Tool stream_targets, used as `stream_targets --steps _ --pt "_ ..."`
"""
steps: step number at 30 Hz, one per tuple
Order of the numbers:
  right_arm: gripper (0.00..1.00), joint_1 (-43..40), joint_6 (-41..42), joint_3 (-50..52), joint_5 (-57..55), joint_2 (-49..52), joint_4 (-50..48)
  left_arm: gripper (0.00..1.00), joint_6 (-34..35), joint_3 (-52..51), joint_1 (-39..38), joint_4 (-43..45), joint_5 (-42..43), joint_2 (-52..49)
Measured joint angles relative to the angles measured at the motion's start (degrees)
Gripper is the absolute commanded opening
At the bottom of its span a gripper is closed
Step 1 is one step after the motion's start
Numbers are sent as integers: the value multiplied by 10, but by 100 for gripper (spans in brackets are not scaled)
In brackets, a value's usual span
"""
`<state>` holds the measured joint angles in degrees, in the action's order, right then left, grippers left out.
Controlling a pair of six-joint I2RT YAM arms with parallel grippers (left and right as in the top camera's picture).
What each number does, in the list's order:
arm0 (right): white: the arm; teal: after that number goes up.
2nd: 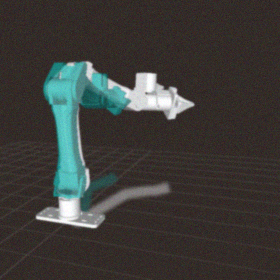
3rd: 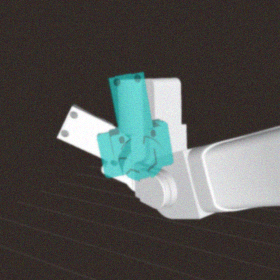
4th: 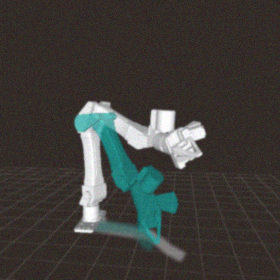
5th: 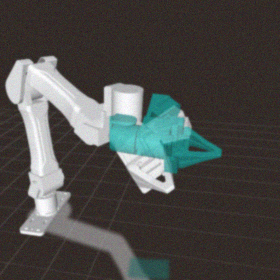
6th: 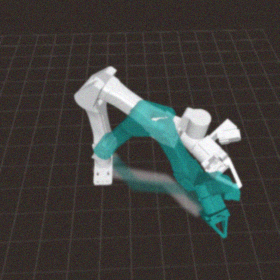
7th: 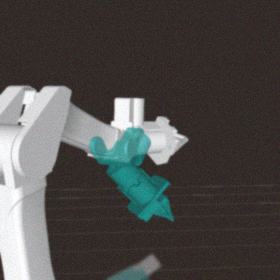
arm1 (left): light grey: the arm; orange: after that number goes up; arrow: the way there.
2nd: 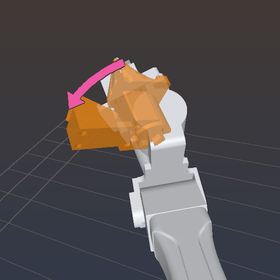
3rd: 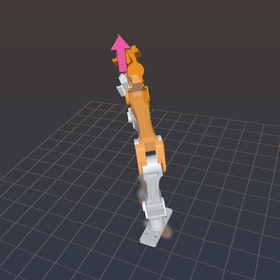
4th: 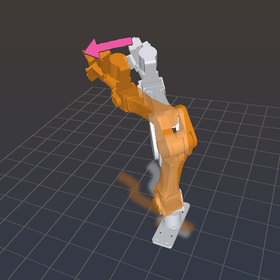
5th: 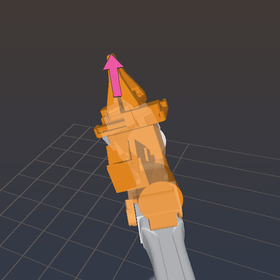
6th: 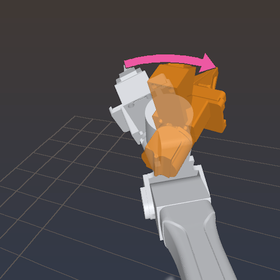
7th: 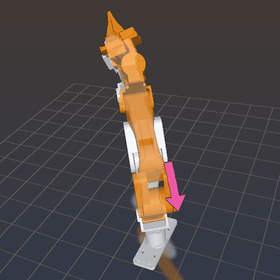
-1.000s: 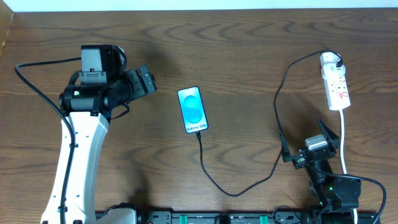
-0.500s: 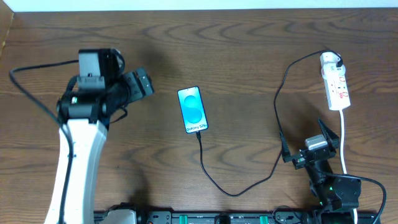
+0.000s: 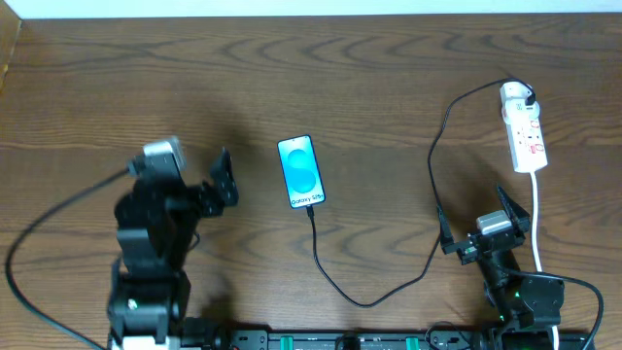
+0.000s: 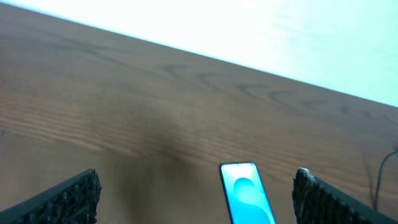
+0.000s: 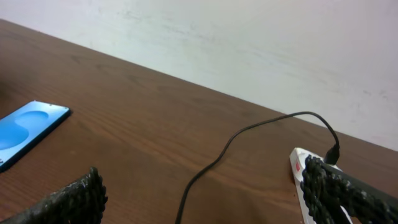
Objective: Plug charger to phone and switch on socket
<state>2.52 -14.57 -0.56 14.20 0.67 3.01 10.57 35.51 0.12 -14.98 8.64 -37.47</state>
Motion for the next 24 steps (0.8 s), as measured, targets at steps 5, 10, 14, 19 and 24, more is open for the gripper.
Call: stream_targets --steps 5,10,14,19,24 --pt "99 0 0 0 0 0 0 98 -29 -129 0 86 0 119" --pt "99 0 0 0 0 0 0 98 -47 -227 0 153 0 219" --pt "99 0 0 0 0 0 0 98 -53 -283 0 181 0 270" --pt "99 0 0 0 0 0 0 98 -71 -324 -2 183 0 309" --pt "99 0 0 0 0 0 0 98 -104 -348 -13 176 0 341"
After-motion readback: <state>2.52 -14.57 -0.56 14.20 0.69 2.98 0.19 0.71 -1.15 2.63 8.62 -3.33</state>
